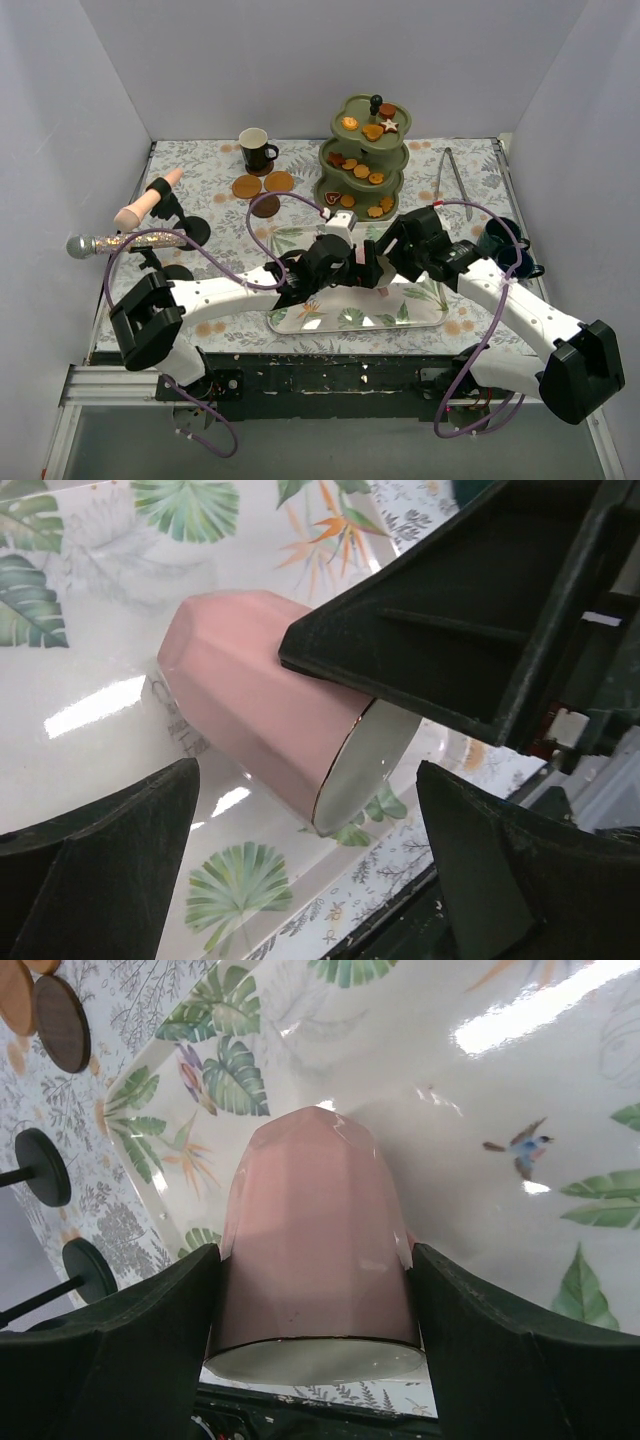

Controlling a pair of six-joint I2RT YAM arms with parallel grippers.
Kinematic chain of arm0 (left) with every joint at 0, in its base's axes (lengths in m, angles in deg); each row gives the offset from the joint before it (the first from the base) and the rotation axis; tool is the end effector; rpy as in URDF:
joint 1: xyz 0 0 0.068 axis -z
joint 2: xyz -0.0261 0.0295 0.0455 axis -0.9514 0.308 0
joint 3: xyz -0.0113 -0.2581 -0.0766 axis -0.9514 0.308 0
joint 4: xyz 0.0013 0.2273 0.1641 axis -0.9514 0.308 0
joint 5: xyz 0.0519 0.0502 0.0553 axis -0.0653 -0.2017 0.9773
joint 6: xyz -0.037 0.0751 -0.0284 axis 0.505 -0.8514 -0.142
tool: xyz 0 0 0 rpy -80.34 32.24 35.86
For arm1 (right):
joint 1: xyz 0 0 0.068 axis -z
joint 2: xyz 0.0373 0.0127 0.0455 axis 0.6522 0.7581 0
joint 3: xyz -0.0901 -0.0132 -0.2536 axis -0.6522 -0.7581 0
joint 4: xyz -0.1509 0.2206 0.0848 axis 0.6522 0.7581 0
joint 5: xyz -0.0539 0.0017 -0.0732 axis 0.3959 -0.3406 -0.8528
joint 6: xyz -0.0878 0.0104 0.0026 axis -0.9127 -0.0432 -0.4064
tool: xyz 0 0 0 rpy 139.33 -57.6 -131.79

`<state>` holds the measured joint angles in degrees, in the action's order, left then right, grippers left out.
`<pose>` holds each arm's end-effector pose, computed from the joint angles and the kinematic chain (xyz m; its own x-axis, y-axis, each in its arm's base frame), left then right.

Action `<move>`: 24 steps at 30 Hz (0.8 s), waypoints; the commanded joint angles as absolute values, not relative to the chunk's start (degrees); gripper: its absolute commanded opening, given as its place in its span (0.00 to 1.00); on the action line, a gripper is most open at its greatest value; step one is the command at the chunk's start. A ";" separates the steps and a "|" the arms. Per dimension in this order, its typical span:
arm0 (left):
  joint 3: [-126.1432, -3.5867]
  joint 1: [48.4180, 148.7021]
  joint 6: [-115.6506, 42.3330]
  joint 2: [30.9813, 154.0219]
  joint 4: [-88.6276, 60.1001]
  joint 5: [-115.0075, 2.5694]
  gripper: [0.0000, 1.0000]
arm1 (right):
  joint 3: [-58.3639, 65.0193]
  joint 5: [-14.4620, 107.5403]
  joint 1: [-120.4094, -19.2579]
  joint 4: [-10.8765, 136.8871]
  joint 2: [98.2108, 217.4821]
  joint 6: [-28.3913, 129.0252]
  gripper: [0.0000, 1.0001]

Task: Serve the afternoon tea
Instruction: Pick up the cup at the center of the board.

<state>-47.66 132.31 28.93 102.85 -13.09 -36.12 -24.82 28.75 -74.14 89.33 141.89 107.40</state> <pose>0.2075 -0.3307 0.2140 -0.7973 -0.5281 -0.2922 -0.0718 0.5636 -0.8229 0.2489 0.1479 0.2205 -0.6505 0.6297 -0.4246 0.3333 0.7390 0.5854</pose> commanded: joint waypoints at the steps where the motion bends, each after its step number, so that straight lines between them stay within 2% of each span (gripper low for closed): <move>1: -51.58 134.28 28.49 104.98 -7.42 -26.17 0.85 | -20.19 28.00 -75.95 80.70 142.24 110.30 0.01; 4: -53.95 135.08 28.58 107.35 -4.35 -22.92 0.66 | -20.19 27.65 -76.65 80.34 142.59 110.47 0.01; 10: -56.41 136.31 28.32 109.20 -1.26 -17.29 0.40 | -21.24 26.86 -77.27 79.90 142.42 111.18 0.01; 17: -59.48 136.40 27.44 110.61 0.76 -13.86 0.00 | -22.21 26.51 -77.62 79.37 142.60 110.56 0.01; 21: -63.26 136.31 27.87 111.31 2.69 -13.59 0.00 | -22.30 26.33 -77.71 79.02 142.16 109.42 0.19; 24: -66.60 135.26 27.96 112.01 4.53 -15.34 0.00 | -21.77 24.76 -77.62 79.81 140.50 108.28 0.47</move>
